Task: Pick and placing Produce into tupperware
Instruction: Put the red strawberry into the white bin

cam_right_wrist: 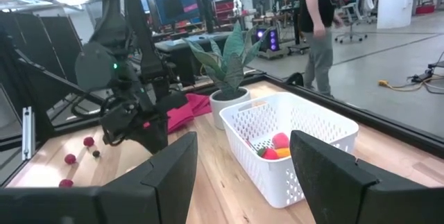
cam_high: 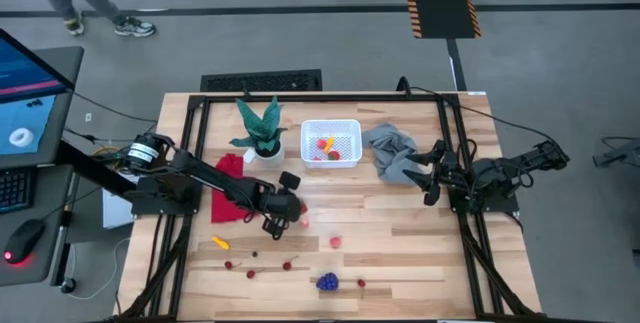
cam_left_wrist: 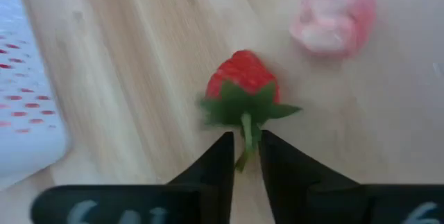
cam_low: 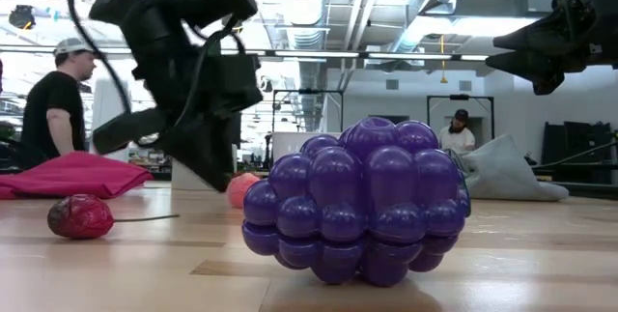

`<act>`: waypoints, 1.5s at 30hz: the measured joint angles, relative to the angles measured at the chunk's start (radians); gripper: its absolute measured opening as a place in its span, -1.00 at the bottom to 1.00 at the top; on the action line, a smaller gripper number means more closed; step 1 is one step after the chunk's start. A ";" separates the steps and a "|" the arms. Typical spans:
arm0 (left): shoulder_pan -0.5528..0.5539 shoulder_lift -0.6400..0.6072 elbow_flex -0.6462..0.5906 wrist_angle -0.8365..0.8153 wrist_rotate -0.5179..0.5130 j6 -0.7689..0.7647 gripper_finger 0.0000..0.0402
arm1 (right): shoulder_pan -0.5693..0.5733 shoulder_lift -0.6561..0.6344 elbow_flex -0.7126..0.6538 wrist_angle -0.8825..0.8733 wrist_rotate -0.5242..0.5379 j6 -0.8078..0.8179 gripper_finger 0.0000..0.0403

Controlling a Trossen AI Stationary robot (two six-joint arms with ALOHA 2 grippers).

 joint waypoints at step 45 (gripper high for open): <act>0.026 -0.463 0.235 0.007 0.178 -0.032 -1.00 | 0.000 0.001 0.000 -0.001 -0.026 0.011 0.26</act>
